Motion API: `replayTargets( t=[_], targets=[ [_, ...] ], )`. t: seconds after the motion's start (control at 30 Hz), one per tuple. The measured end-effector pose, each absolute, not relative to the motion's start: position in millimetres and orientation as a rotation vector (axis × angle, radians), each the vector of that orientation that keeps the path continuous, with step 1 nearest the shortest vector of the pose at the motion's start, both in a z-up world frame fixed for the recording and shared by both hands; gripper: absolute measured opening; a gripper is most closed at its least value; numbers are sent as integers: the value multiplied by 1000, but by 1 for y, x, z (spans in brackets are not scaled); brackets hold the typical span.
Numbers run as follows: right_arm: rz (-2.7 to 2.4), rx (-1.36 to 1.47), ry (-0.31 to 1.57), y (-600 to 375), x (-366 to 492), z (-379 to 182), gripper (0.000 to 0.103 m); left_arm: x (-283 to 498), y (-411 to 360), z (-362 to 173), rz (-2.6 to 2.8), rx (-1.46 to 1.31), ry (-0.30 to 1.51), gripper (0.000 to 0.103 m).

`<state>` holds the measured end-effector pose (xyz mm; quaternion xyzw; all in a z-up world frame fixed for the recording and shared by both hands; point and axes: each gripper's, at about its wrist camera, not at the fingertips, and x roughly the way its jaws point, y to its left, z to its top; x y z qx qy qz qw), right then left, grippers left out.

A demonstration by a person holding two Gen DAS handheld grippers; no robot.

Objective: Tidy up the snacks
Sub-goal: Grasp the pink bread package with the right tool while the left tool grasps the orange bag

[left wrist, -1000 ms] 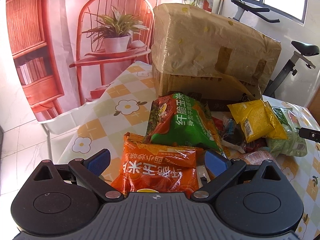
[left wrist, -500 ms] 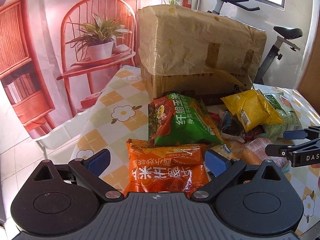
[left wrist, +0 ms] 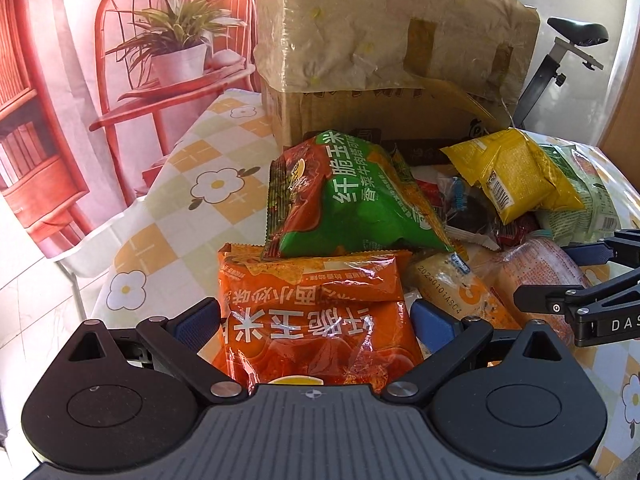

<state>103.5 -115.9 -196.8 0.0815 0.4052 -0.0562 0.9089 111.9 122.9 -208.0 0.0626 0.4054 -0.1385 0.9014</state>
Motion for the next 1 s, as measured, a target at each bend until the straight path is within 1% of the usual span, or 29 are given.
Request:
replayTargets(
  t=[0.1,0.27,0.47,0.63,0.83,1.0],
  targets=[
    [-129,182,877,-117,105,-202,85,114,123,-211,-259,128,850,102],
    [-128,231,892,-126,102,-210,84,118,121,-224,-229,163,890,103],
    [-130,240,892,-129,99,-210,84,128,141,-231,-249,10,934,103],
    [-129,234,887,-129,99,-211,85,133,148,-236,-268,-30,943,103],
    [-127,221,883,-129,101,-215,92,132,147,-237,-275,-29,929,103],
    [-94,193,890,-125,104,-218,103,132,147,-237,-280,-27,931,103]
  ],
)
